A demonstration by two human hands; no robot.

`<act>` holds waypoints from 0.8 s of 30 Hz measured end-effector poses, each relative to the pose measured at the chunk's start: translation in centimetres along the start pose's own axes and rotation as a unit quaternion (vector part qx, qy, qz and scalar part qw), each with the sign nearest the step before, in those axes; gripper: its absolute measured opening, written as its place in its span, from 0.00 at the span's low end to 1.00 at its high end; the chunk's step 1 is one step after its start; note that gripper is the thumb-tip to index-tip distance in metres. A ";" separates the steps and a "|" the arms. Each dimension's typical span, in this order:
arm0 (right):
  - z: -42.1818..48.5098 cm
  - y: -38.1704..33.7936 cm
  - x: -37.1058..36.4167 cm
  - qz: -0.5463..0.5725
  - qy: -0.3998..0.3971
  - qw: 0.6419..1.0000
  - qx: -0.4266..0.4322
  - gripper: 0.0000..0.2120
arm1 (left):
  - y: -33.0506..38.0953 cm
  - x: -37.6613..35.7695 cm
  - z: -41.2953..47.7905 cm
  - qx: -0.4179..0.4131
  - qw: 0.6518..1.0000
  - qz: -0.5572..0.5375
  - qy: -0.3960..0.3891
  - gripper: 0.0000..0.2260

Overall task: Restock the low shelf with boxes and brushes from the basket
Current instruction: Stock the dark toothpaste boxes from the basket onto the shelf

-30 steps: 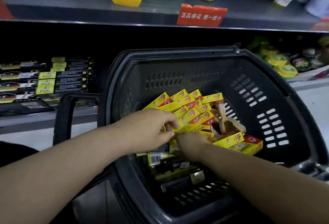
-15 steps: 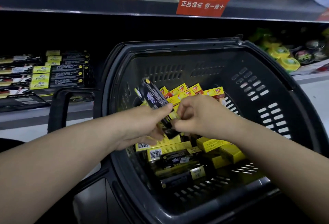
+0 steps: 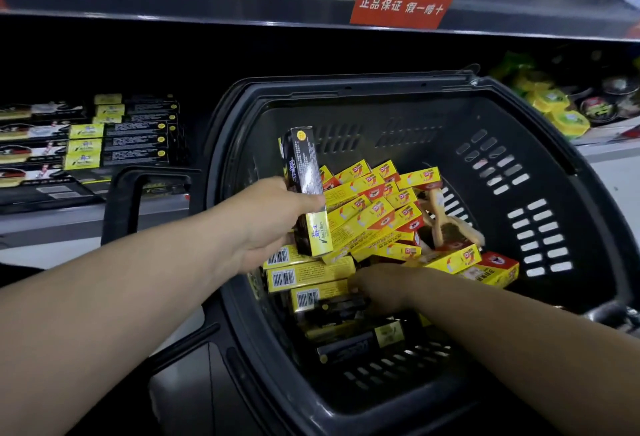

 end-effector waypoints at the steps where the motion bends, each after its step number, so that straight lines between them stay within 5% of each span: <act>1: 0.1 -0.1 0.1 -0.011 0.005 1.000 0.007 0.18 | 0.0 0.0 0.0 0.000 1.000 -0.002 -0.003 0.15; 4: -0.9 1.0 2.2 0.020 0.026 0.999 0.006 0.16 | 0.2 -0.2 -0.1 -0.002 1.000 -0.007 -0.016 0.15; 7: -4.4 3.8 6.5 0.173 0.120 0.976 -0.047 0.14 | 0.4 0.3 0.1 -0.010 1.000 -0.014 -0.006 0.16; 11: -9.7 5.2 10.6 0.490 0.228 0.841 -0.032 0.14 | 0.5 0.5 0.1 -0.010 1.000 -0.015 0.015 0.14; 20: -11.1 1.6 13.3 0.490 0.335 0.805 -0.005 0.13 | 0.3 -1.7 -1.2 -0.010 0.997 -0.040 -0.070 0.15; 24: -11.0 1.4 12.9 0.489 0.310 0.815 0.037 0.13 | 0.1 -1.9 -1.6 -0.015 0.996 -0.006 -0.093 0.18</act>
Point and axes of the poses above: each hand's wrist, its own z-axis towards the middle knuckle, its own x-axis out of the back of the hand, y = z × x, the point moved 7 cm from there along z, towards the middle knuckle, and after that the axes turned 15 degrees about -z, right-handed, at the moved point
